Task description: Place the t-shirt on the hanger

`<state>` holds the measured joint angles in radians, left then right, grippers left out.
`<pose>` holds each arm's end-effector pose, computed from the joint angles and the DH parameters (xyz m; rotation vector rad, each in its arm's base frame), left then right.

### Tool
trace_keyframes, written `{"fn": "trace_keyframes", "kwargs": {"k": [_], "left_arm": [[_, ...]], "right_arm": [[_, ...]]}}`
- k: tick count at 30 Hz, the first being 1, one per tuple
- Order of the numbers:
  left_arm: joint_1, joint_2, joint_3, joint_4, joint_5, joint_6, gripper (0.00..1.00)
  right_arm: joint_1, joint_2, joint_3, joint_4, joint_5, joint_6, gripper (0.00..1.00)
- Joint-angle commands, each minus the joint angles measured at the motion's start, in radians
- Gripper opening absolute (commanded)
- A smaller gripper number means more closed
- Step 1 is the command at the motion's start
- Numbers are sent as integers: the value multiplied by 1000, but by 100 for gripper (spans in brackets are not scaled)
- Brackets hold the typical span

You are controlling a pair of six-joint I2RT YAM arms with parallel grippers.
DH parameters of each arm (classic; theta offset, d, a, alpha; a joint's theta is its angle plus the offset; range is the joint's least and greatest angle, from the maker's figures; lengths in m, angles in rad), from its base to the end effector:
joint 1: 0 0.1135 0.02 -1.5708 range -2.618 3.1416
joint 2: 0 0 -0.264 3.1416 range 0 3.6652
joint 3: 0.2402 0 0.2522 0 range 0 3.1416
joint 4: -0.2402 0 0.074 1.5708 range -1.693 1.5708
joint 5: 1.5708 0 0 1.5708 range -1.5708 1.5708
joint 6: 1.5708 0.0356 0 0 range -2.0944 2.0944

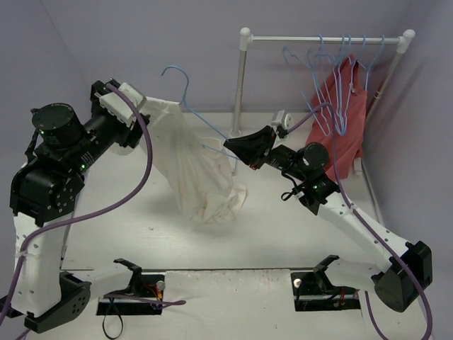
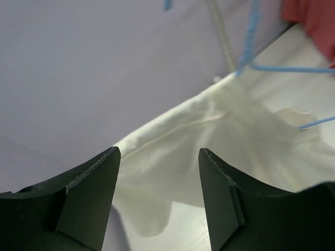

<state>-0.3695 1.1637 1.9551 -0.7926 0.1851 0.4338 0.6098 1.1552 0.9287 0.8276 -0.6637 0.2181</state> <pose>0.1412 -0.0617 0.5722 0.7459 1.3847 -0.0950 0.1922 0.1610 0.4162 -0.8193 0.8363 1.0572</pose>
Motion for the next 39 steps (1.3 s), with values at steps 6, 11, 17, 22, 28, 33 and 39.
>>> {"fn": "trace_keyframes", "kwargs": {"k": [6, 11, 17, 22, 28, 33, 39], "left_arm": [[171, 110, 62, -69, 319, 182, 57], [252, 118, 2, -118, 518, 222, 57], [285, 112, -50, -117, 611, 219, 26], [284, 100, -63, -118, 681, 220, 0], [284, 71, -104, -117, 799, 198, 0], [283, 53, -120, -117, 930, 172, 0], [280, 63, -124, -116, 1017, 146, 0]], "right_arm": [[0, 2, 41, 149, -77, 31, 0], [-1, 0, 43, 131, -90, 27, 0], [-1, 3, 43, 128, -103, 33, 0], [0, 0, 45, 126, -115, 37, 0], [-1, -1, 47, 110, -134, 32, 0], [0, 7, 53, 101, -142, 33, 0], [1, 11, 72, 91, -141, 33, 0]]}}
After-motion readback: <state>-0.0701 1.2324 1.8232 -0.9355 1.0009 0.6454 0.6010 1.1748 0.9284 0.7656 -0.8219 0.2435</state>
